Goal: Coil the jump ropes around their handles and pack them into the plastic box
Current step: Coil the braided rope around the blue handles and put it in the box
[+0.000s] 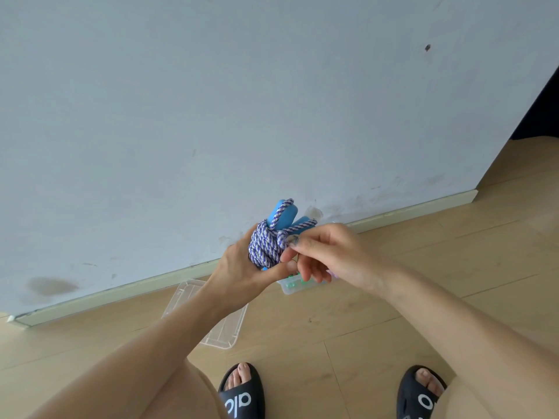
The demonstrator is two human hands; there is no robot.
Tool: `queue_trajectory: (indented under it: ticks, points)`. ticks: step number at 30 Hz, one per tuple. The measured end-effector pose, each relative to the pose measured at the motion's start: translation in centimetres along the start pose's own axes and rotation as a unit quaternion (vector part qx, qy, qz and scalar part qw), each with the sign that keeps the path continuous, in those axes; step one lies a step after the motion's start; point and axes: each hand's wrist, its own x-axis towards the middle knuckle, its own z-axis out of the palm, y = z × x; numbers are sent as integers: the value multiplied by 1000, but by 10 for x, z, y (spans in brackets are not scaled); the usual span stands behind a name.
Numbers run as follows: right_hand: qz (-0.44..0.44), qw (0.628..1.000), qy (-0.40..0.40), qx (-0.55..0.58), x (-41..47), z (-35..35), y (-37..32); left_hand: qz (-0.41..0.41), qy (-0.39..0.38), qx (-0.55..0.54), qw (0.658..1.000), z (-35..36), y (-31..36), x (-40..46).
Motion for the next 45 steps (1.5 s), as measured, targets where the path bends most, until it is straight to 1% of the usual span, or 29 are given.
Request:
queue_trajectory:
  ticks: [3, 5, 7, 9, 12, 13, 14, 15, 18, 20, 23, 28, 32, 36, 38, 41, 45]
  points:
    - [-24, 998, 0, -59, -4, 3, 0, 11, -4, -8, 1000, 0, -4, 0]
    - [-20, 994, 40, -98, -4, 5, 1, 5, 1, -7, 1000, 1, -6, 0]
    - [-27, 985, 99, -141, -4, 6, 3, 3, 9, -6, 1000, 3, -4, 1]
    - [-55, 959, 182, -212, -4, 8, 6, 2, 15, -8, 1000, 4, 2, 1]
    - [-82, 899, 324, -282, -3, 10, 8, -3, 16, -12, 1000, 5, 6, 2]
    - [-92, 881, 358, -294, -3, 10, 7, -2, 12, -11, 1000, 5, 7, 3]
    - [-112, 870, 376, -298, -2, 10, 7, -2, 9, -13, 1000, 5, 8, 3]
    - [-138, 868, 374, -295, -1, 9, 6, -2, 4, -16, 1000, 5, 8, 2]
    - [-221, 883, 308, -277, 5, 4, 9, -8, -3, -24, 1000, 5, 9, 3]
    - [-231, 891, 280, -273, 9, 2, 11, -12, -11, -20, 1000, 5, 6, 3]
    - [-216, 902, 270, -259, 13, 0, 13, -26, -14, -20, 999, 5, 1, 6]
    - [-204, 915, 240, -253, 18, 3, 16, -15, 17, -11, 1000, 3, 4, 10]
    - [-197, 920, 234, -247, 18, 3, 16, -7, 2, -18, 1000, 4, 3, 10]
    - [-190, 925, 228, -239, 18, 5, 16, -36, -20, -68, 997, 2, 5, 11]
    - [-173, 932, 227, -223, 18, 6, 16, -42, -29, -85, 995, 0, 5, 11]
    - [-129, 953, 211, -175, 17, 5, 13, -48, -36, -90, 994, -1, 4, 13]
    - [-90, 968, 180, -147, 17, 4, 12, -47, -9, -51, 998, 1, 0, 16]
